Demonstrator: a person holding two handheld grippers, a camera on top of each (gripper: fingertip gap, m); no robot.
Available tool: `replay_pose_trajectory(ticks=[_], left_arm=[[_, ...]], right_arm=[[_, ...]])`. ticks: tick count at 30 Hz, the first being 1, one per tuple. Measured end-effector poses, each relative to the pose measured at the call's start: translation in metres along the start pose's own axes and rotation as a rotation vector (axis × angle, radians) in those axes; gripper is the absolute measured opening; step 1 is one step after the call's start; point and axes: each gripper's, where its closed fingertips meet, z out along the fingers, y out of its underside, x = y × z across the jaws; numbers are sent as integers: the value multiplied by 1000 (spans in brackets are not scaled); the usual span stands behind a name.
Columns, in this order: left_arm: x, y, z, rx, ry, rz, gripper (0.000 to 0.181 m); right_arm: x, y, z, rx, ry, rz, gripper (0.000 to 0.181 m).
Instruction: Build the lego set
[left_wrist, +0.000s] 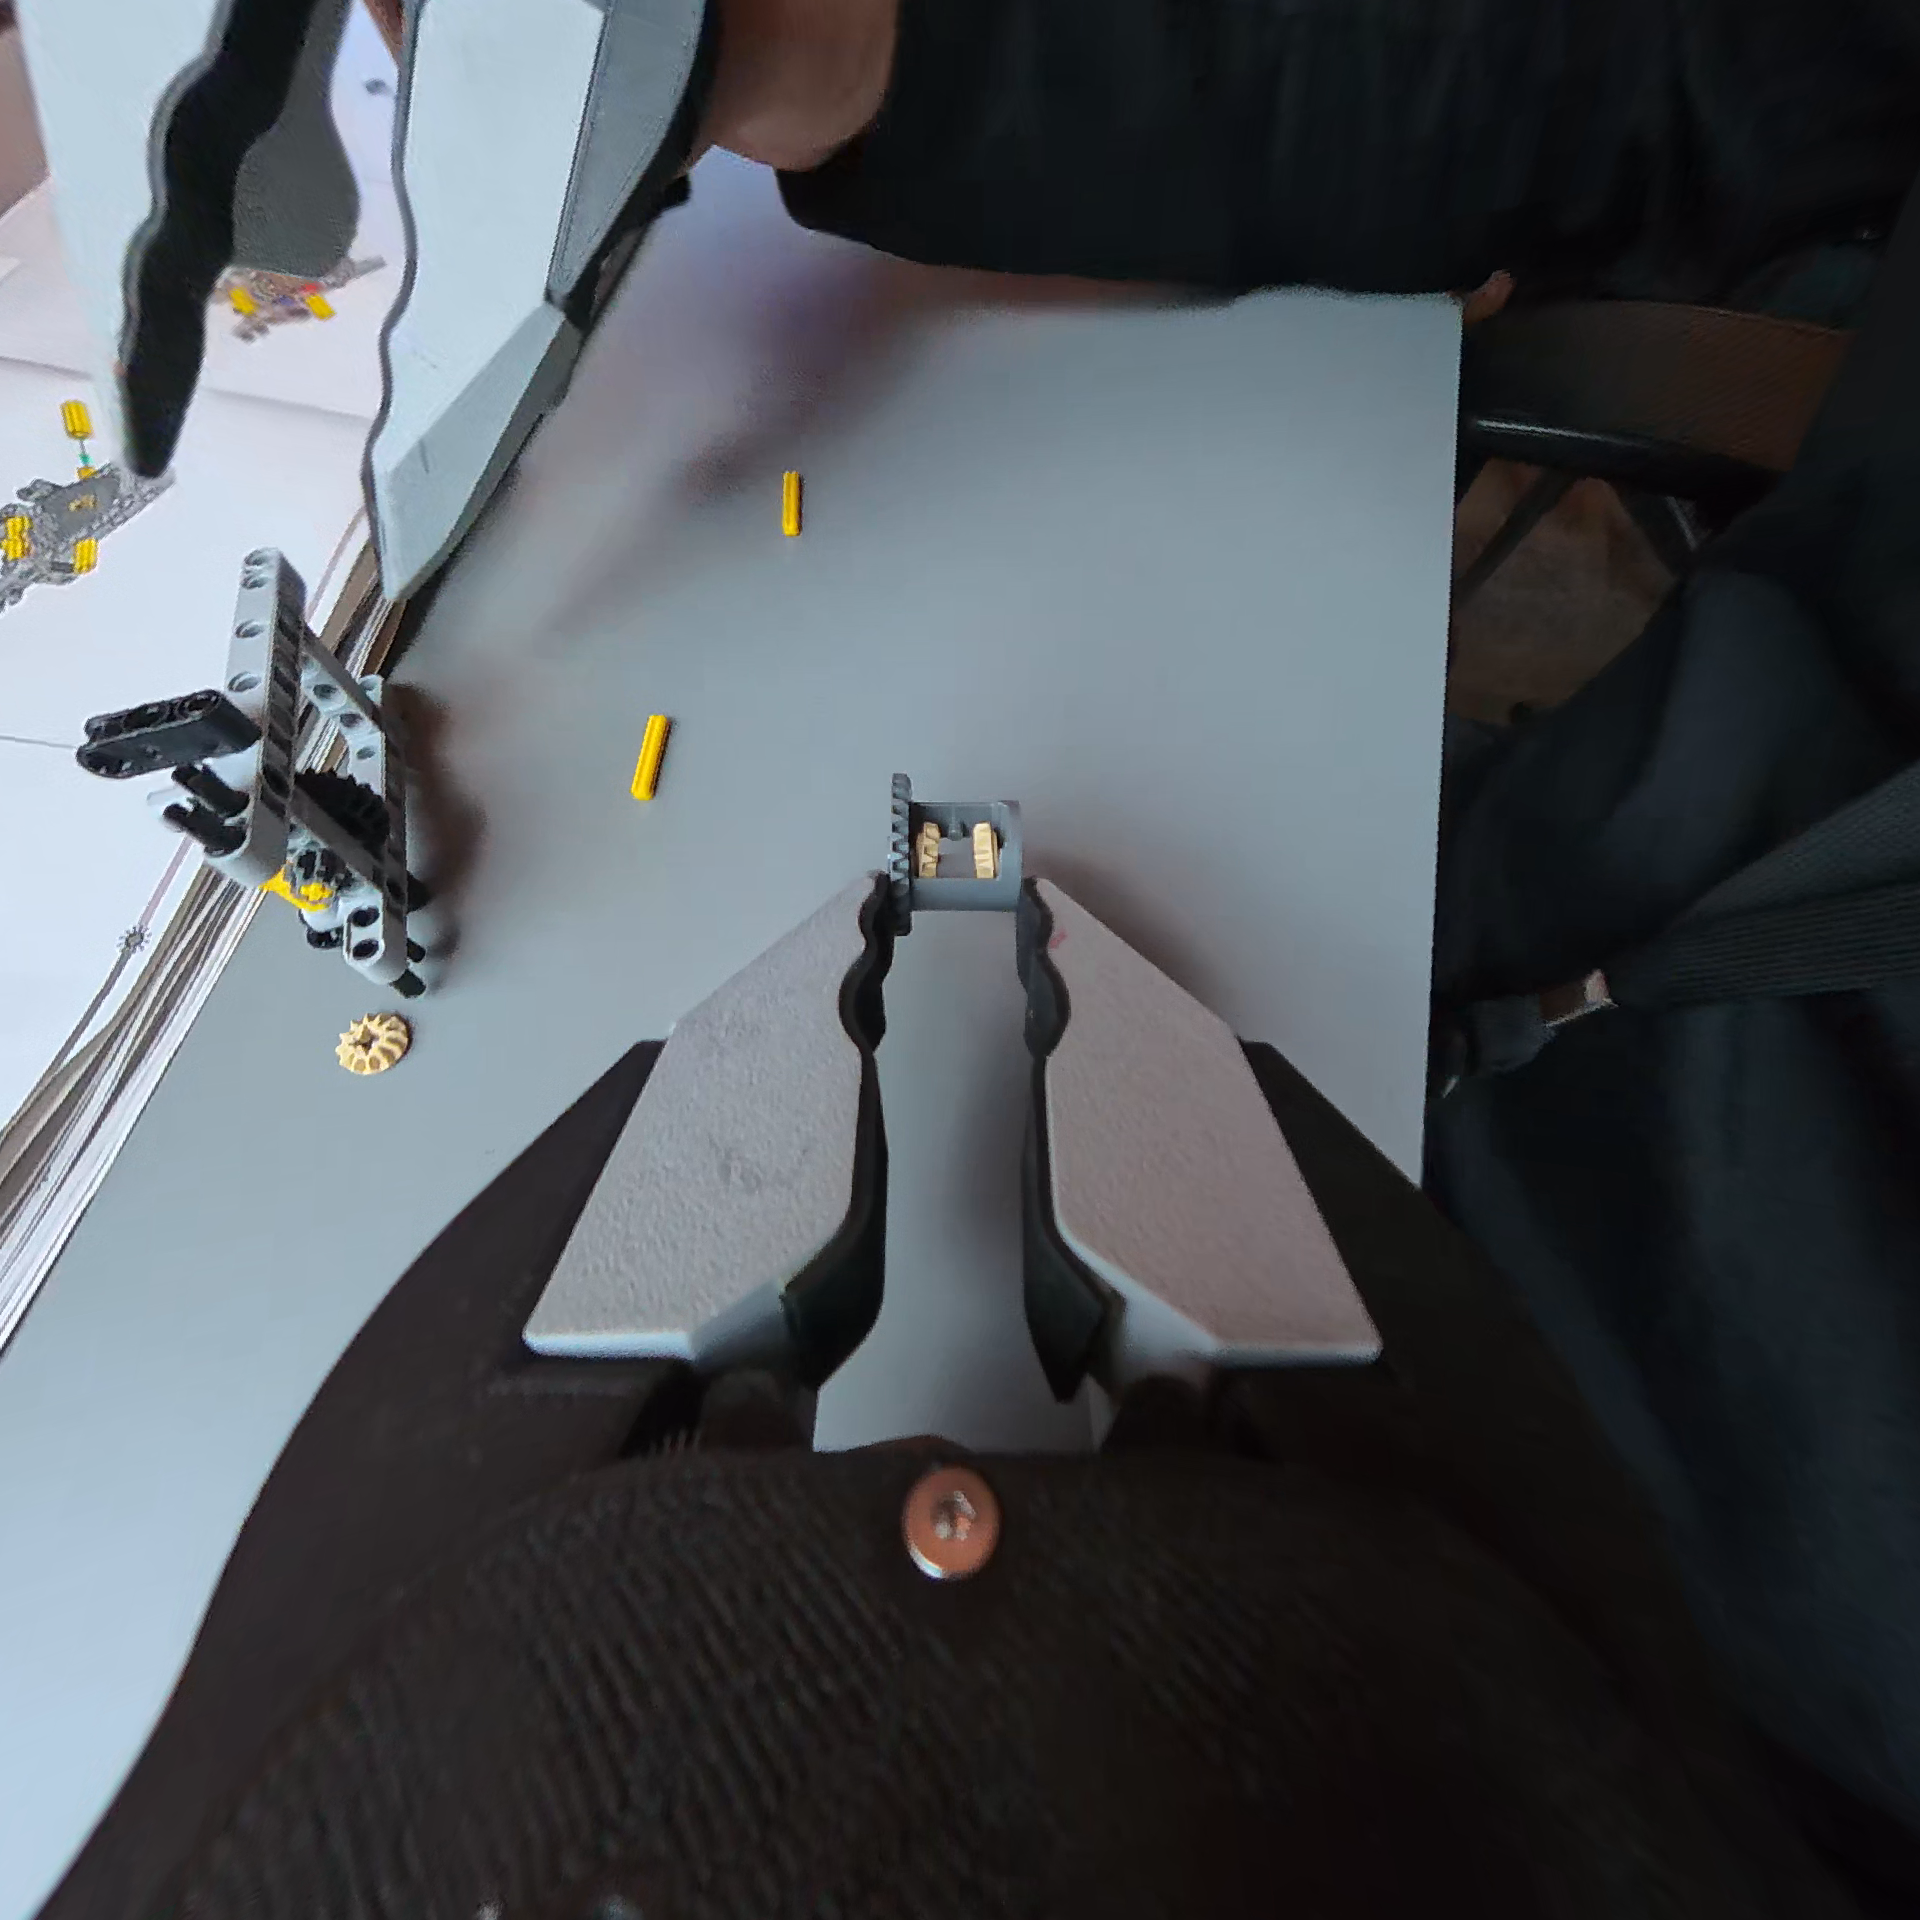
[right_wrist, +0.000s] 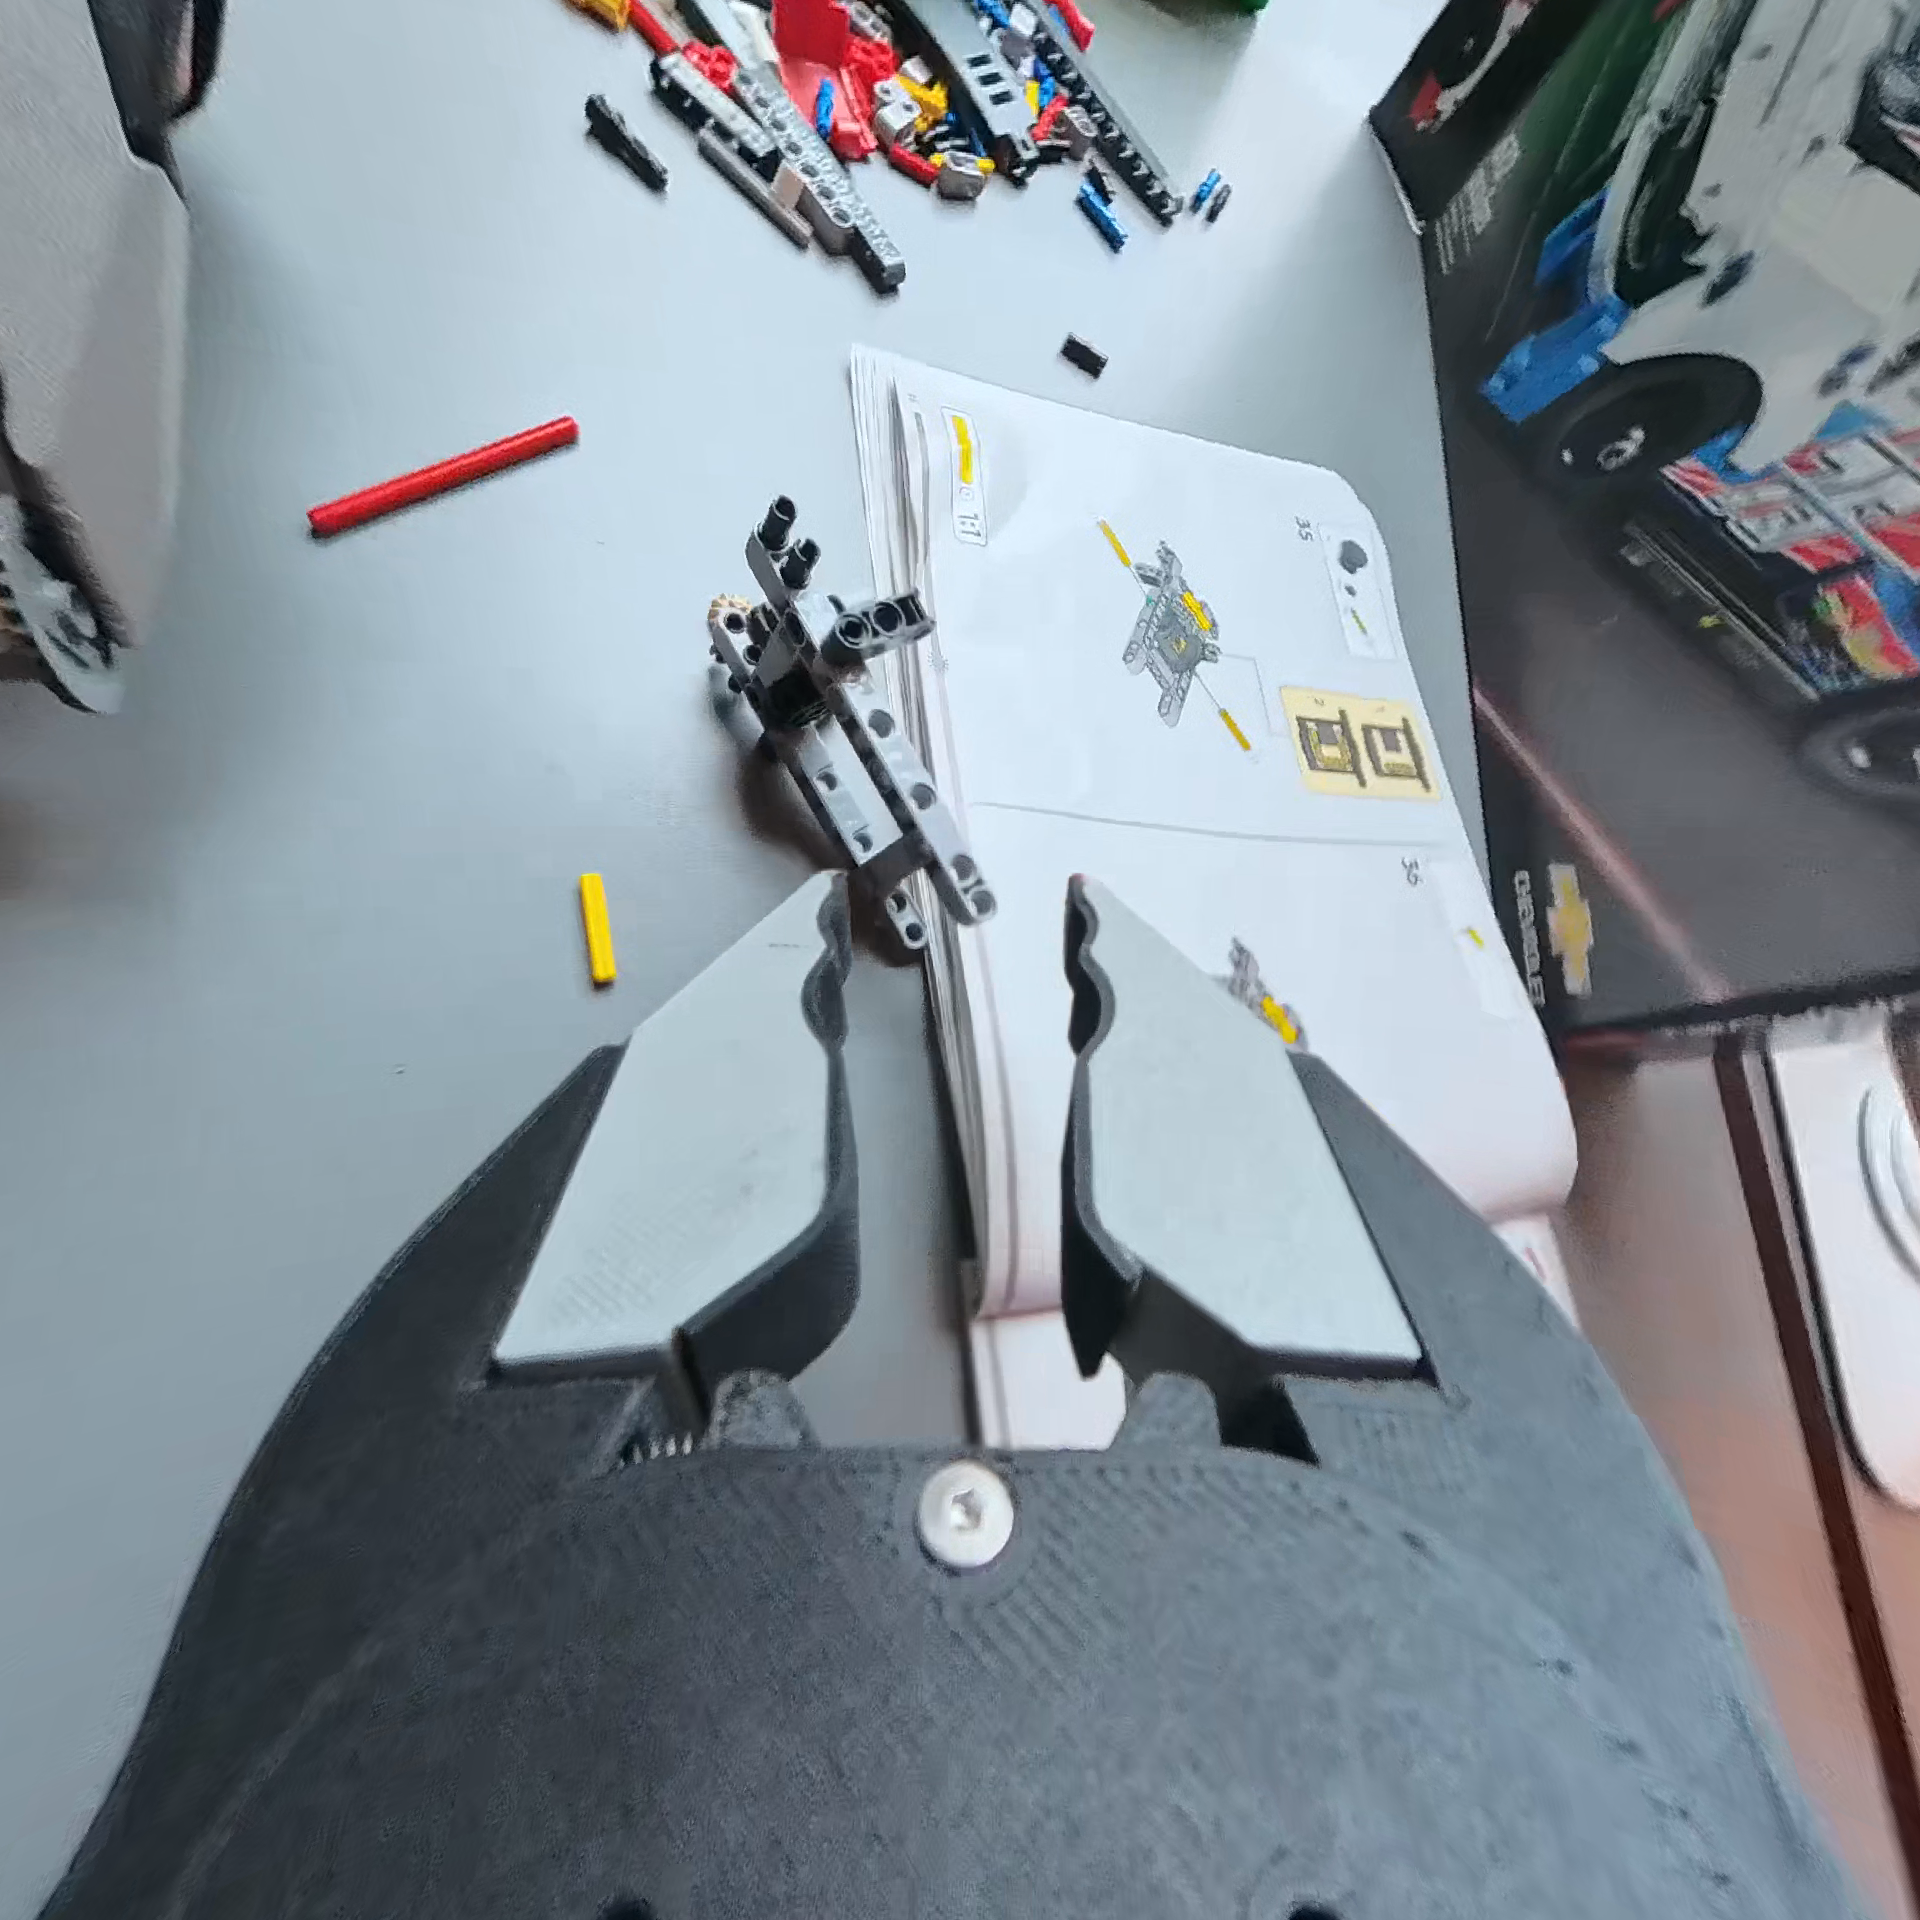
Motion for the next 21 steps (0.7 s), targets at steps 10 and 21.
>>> replay_pose_trajectory(ticks=[10, 21], left_arm=[[1, 8, -12, 8, -14, -36, 20], [4, 1, -15, 24, -10, -23, 20]], right_arm=[[-10, -2, 20, -78, -63, -174, 9], [-28, -21, -18, -71, 191, -285, 5]])
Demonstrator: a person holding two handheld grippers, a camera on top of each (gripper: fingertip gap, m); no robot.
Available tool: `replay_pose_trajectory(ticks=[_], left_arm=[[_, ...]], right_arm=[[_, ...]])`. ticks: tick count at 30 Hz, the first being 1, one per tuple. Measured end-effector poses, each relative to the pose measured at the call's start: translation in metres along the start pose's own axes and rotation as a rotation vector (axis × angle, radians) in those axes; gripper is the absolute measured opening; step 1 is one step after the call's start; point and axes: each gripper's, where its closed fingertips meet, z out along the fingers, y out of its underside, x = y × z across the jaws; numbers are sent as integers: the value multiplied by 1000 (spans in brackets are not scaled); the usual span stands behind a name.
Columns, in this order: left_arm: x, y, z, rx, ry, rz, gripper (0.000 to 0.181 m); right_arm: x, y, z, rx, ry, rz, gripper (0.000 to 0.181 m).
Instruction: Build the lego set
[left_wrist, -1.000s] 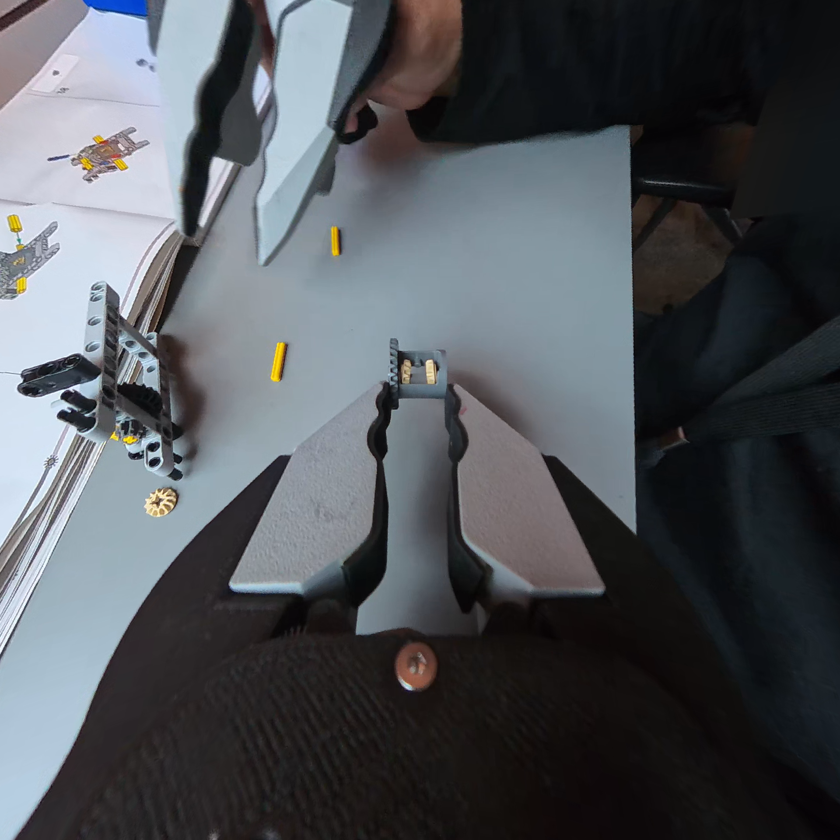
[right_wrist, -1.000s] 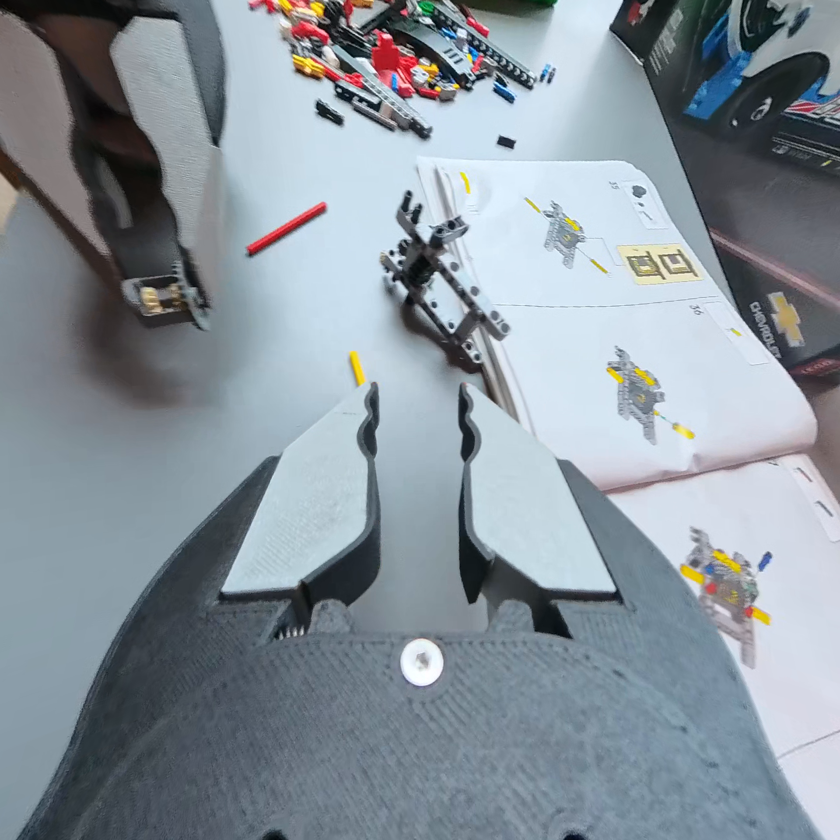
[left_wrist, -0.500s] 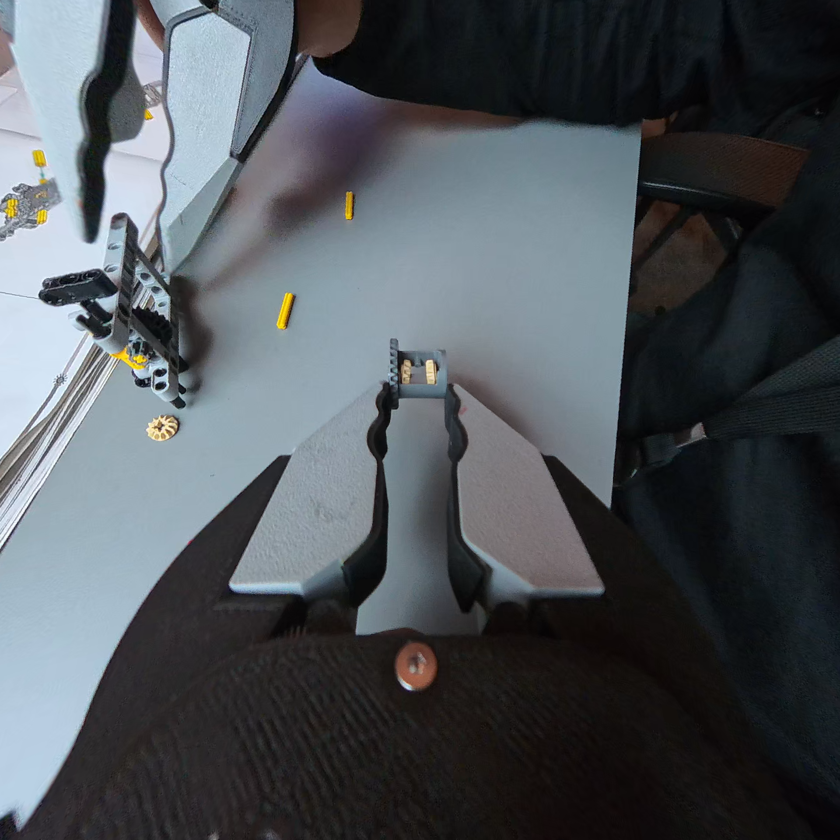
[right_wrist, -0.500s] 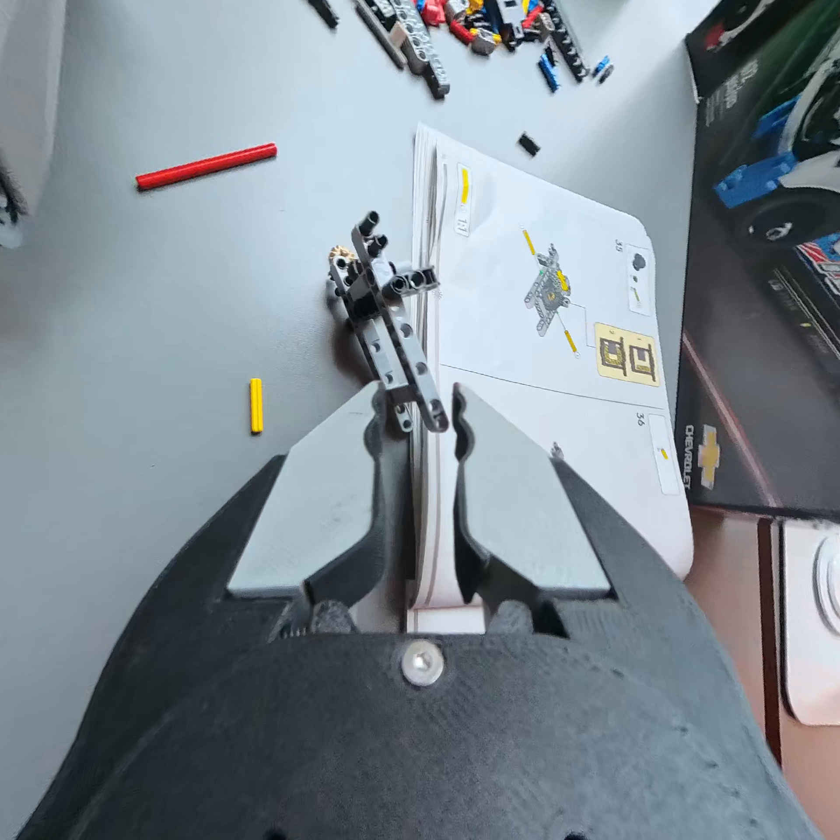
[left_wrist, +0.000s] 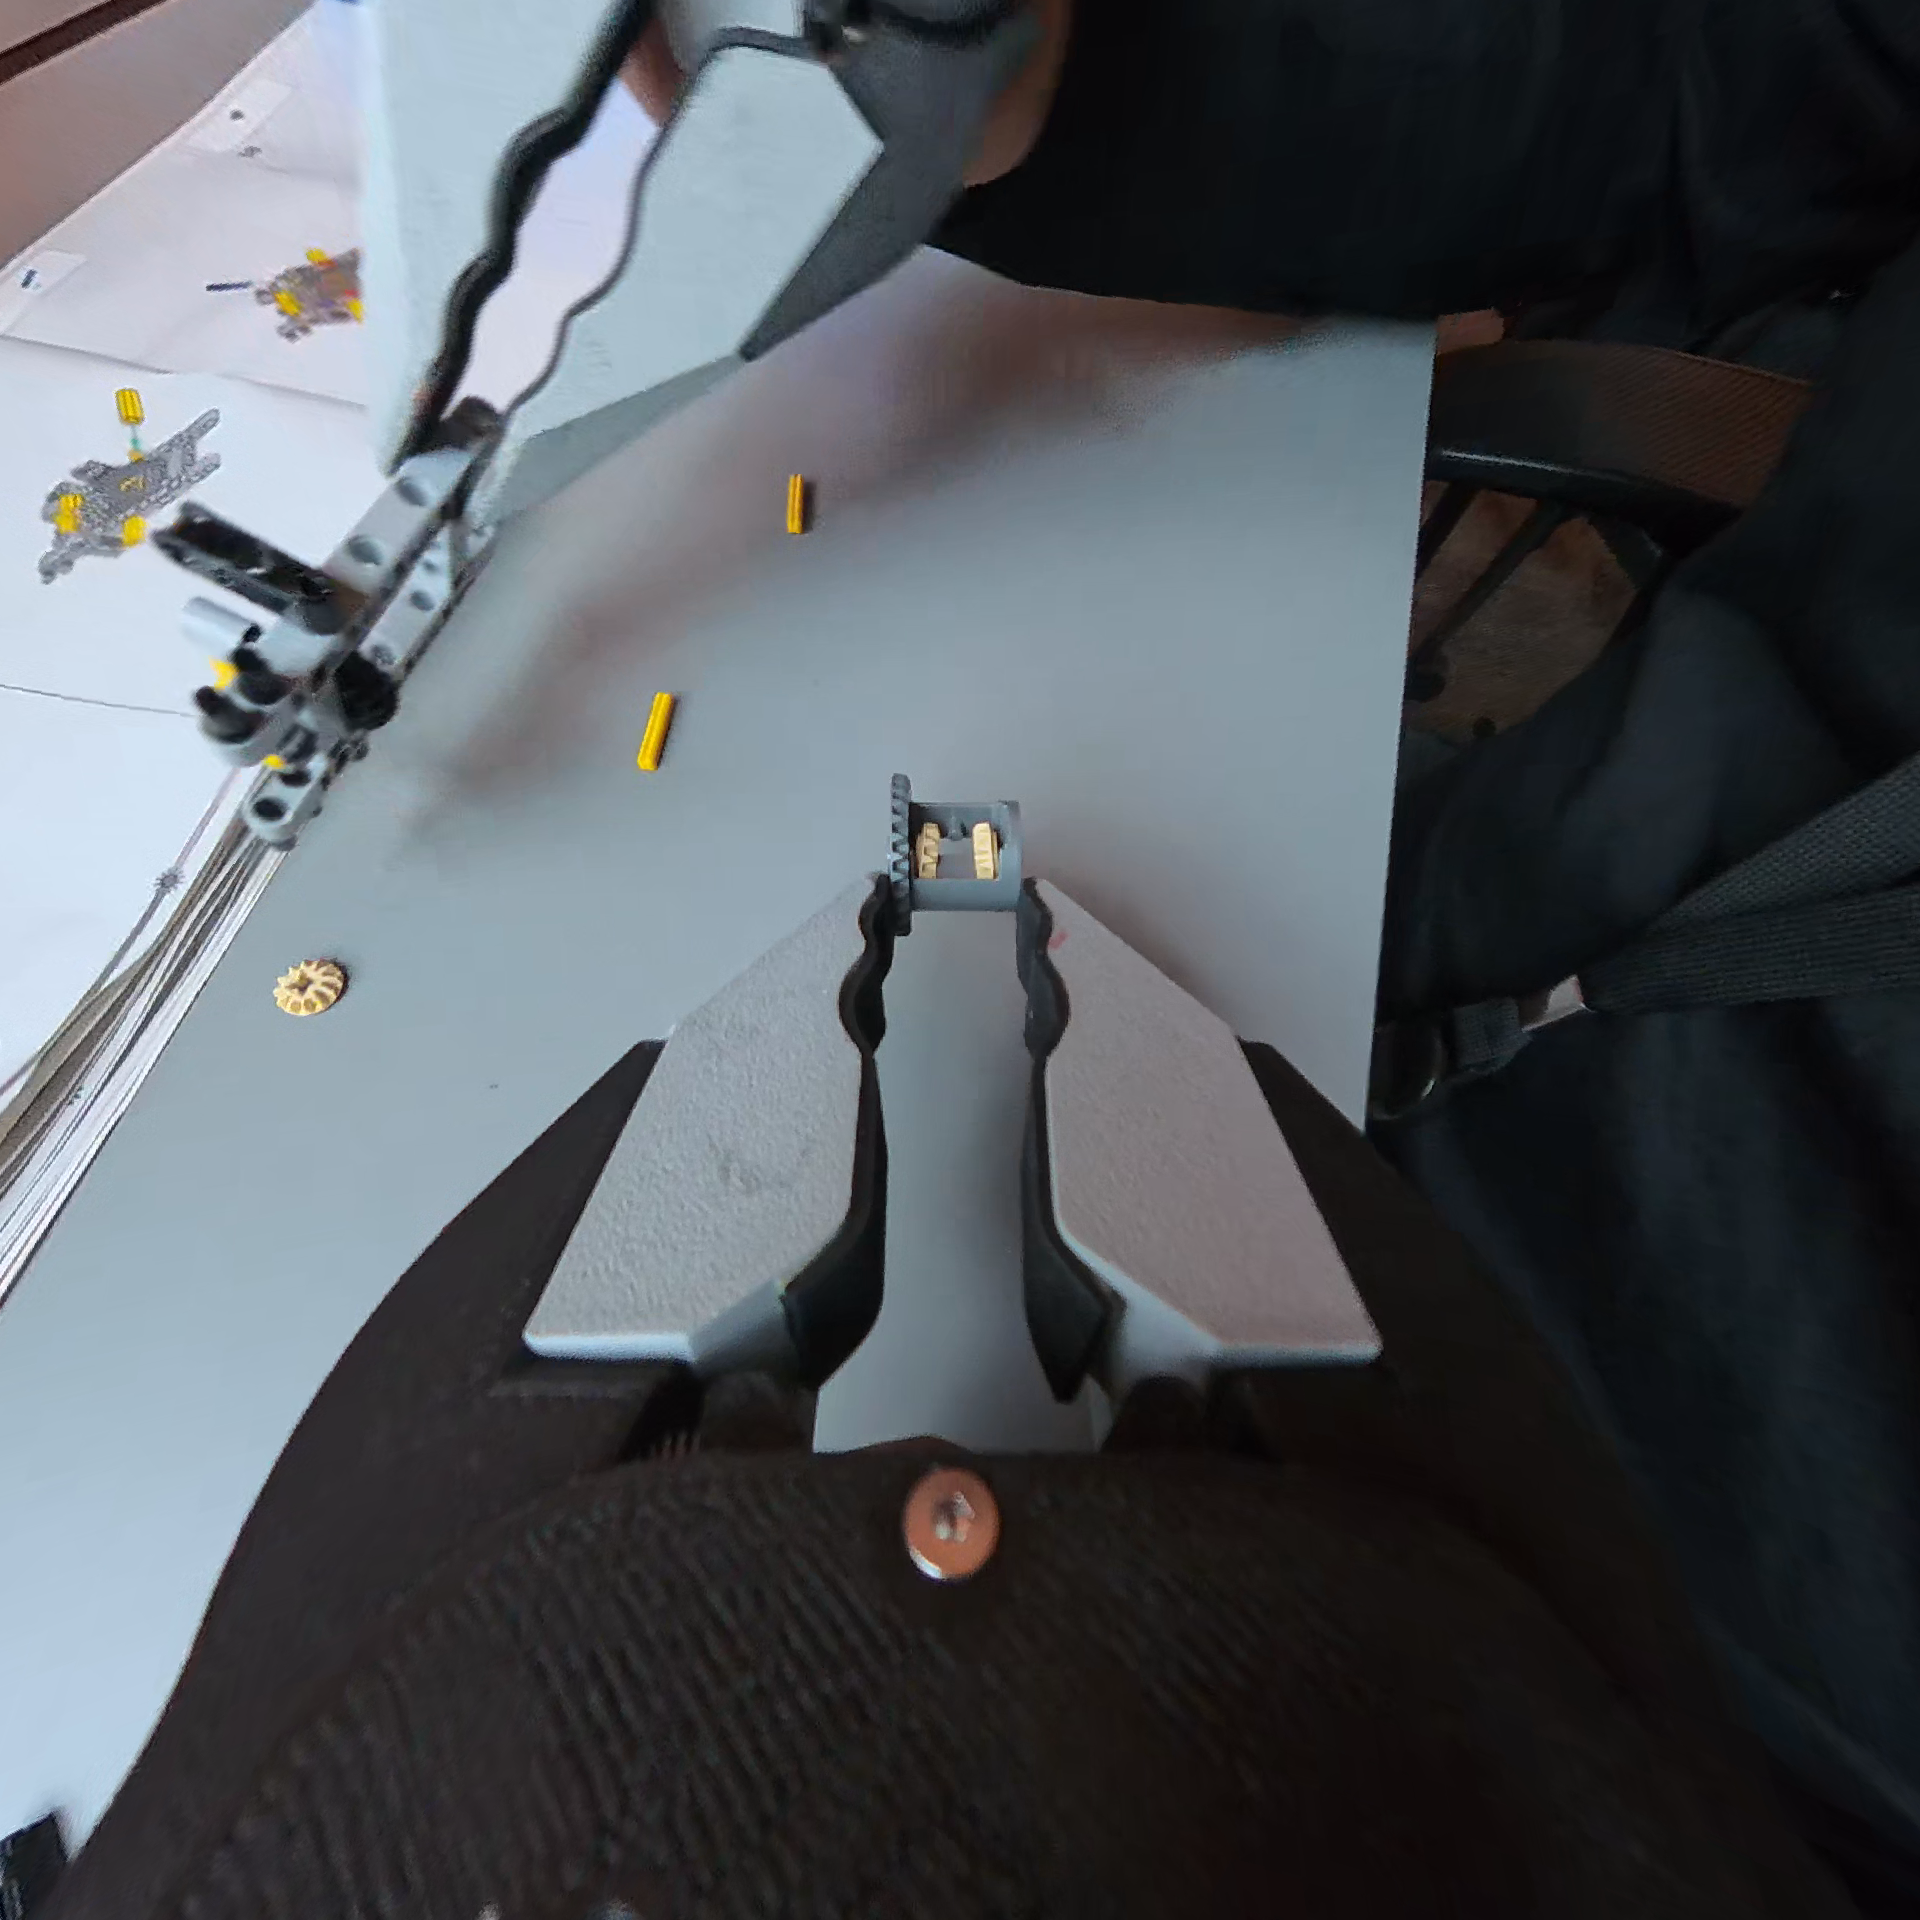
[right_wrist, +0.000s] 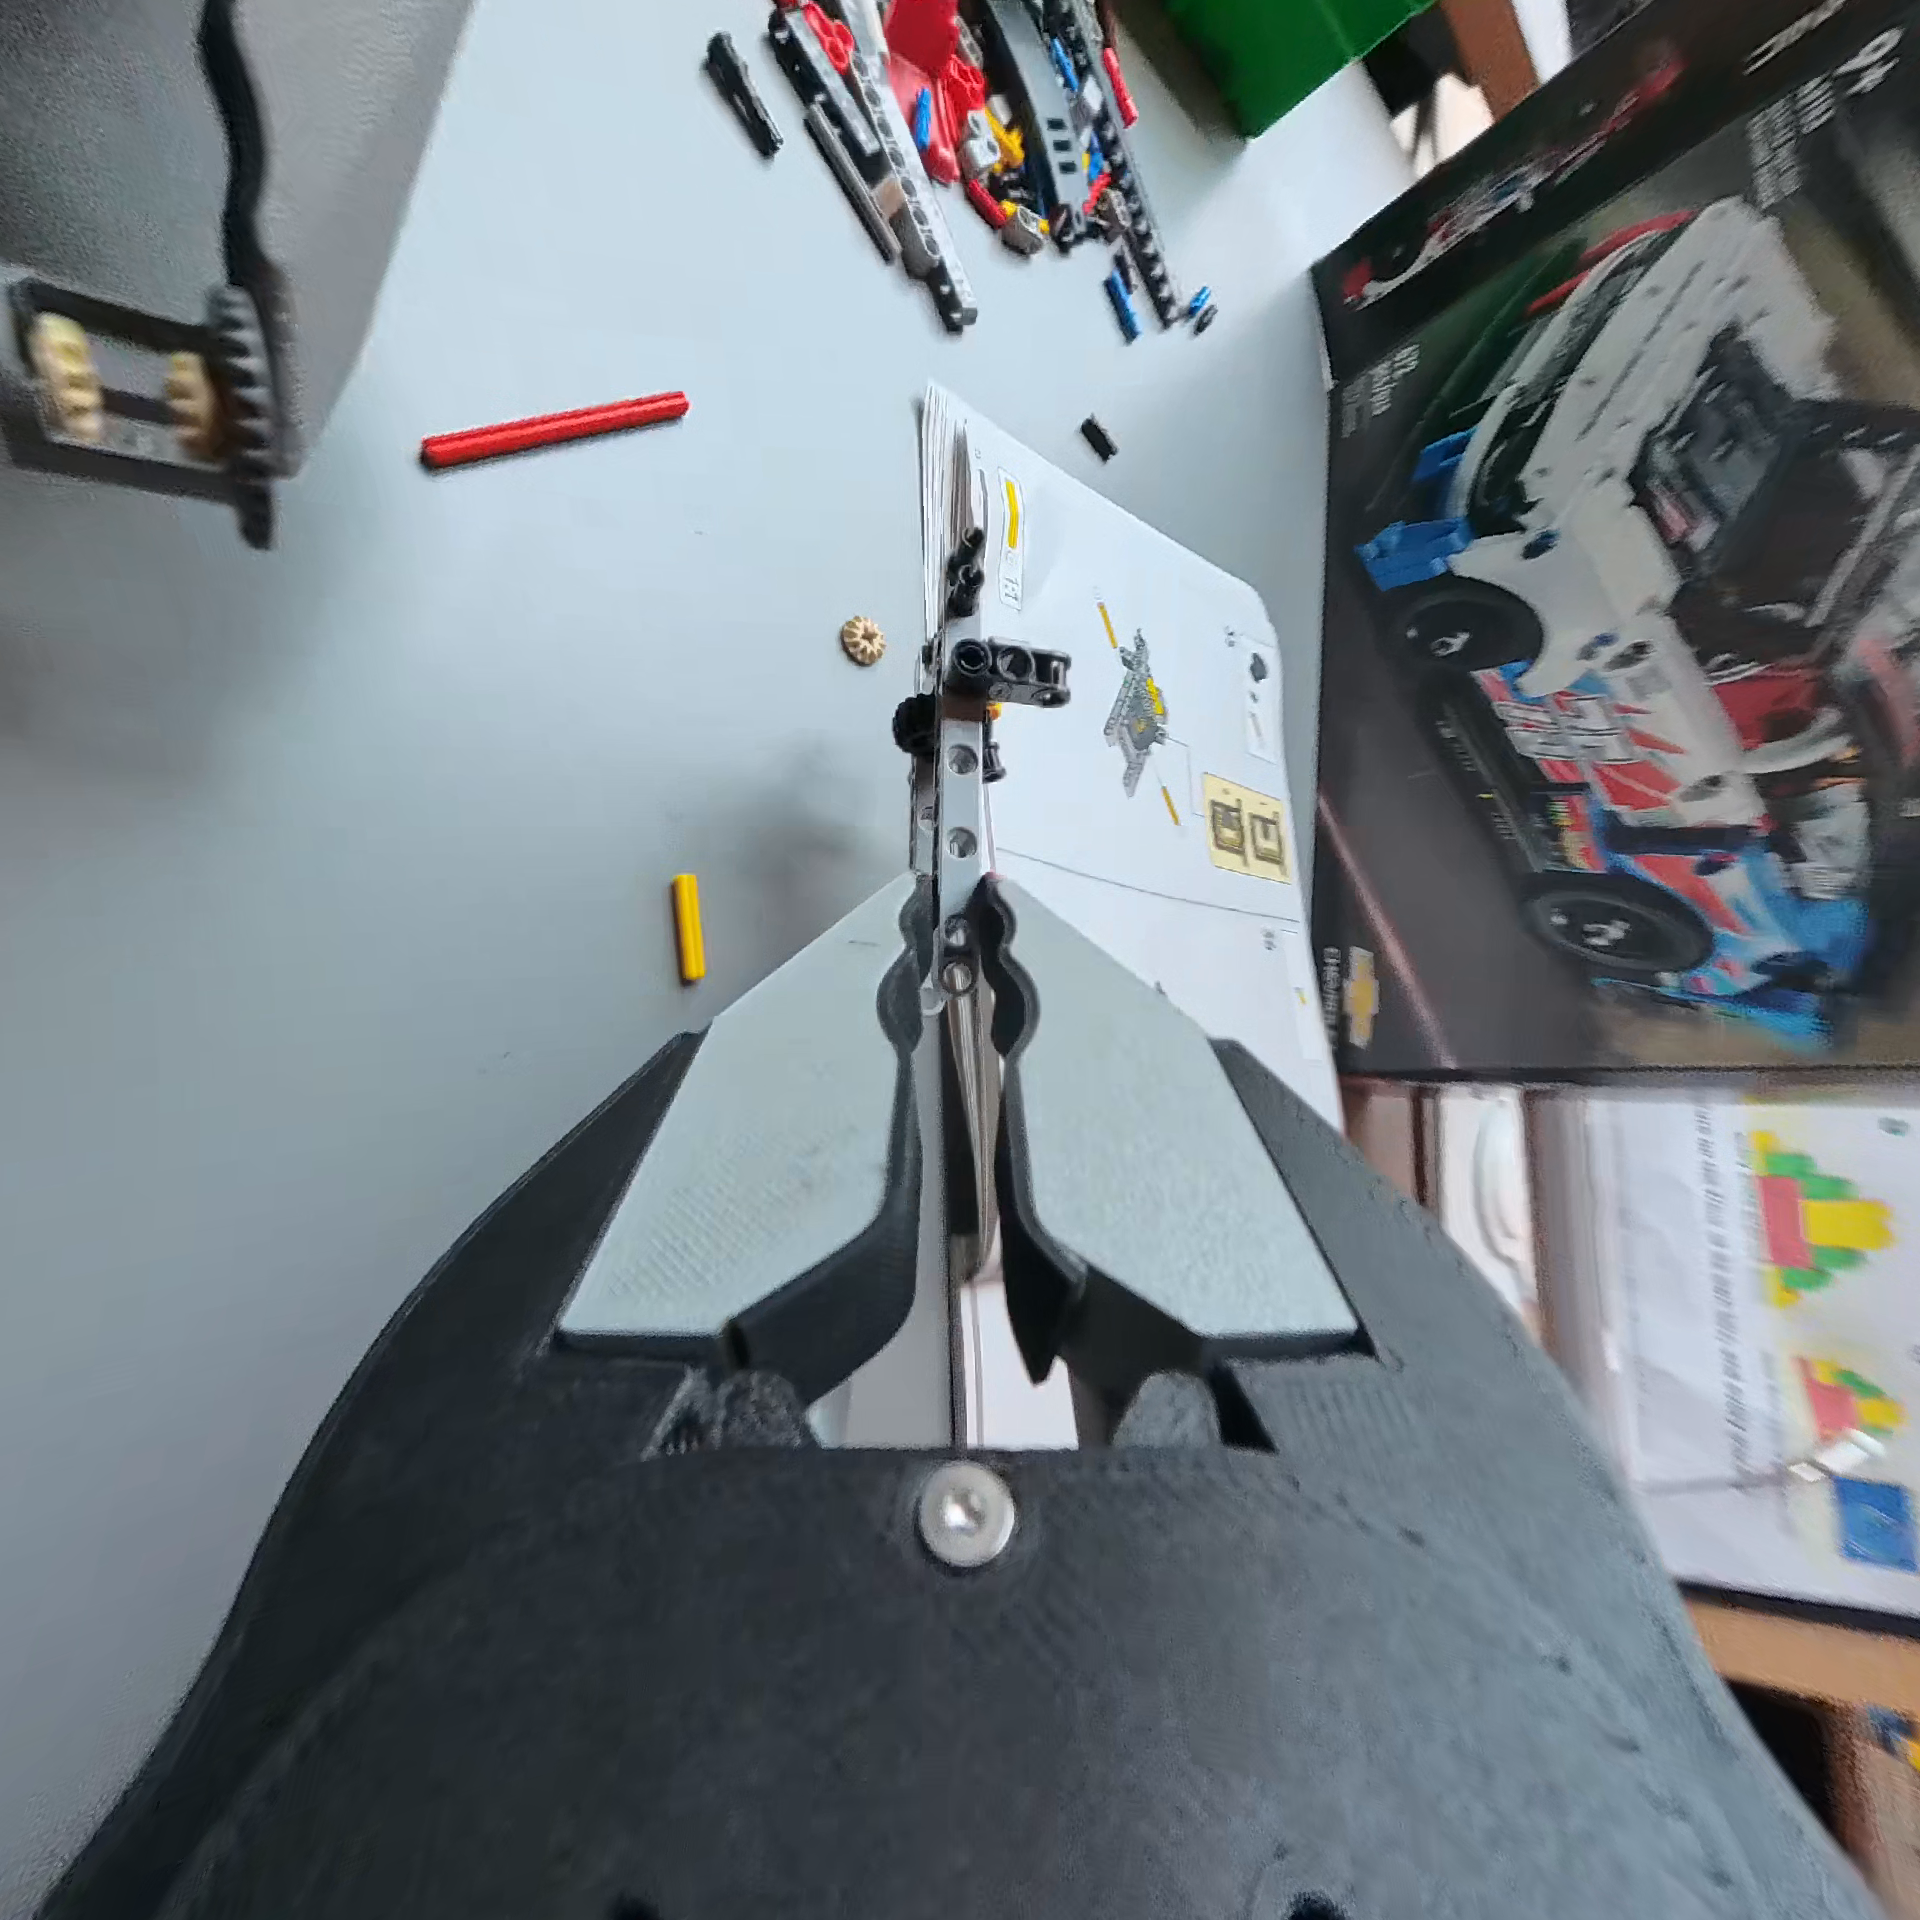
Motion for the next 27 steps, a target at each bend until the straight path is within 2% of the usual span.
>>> replay_pose_trajectory(ticks=[8, 13, 21, 27], left_arm=[[15, -5, 2, -7, 22, 28, 20], [29, -9, -1, -23, 33, 59, 20], [44, -12, -4, -43, 34, 91, 20], [44, -12, -5, -54, 27, 92, 21]], right_arm=[[-40, -3, -47, -105, 242, -254, 5], [-67, -8, -58, -112, 319, -348, 5], [-110, -16, -43, -80, 235, -383, 5], [-125, -24, -29, -37, 156, -371, 8]])
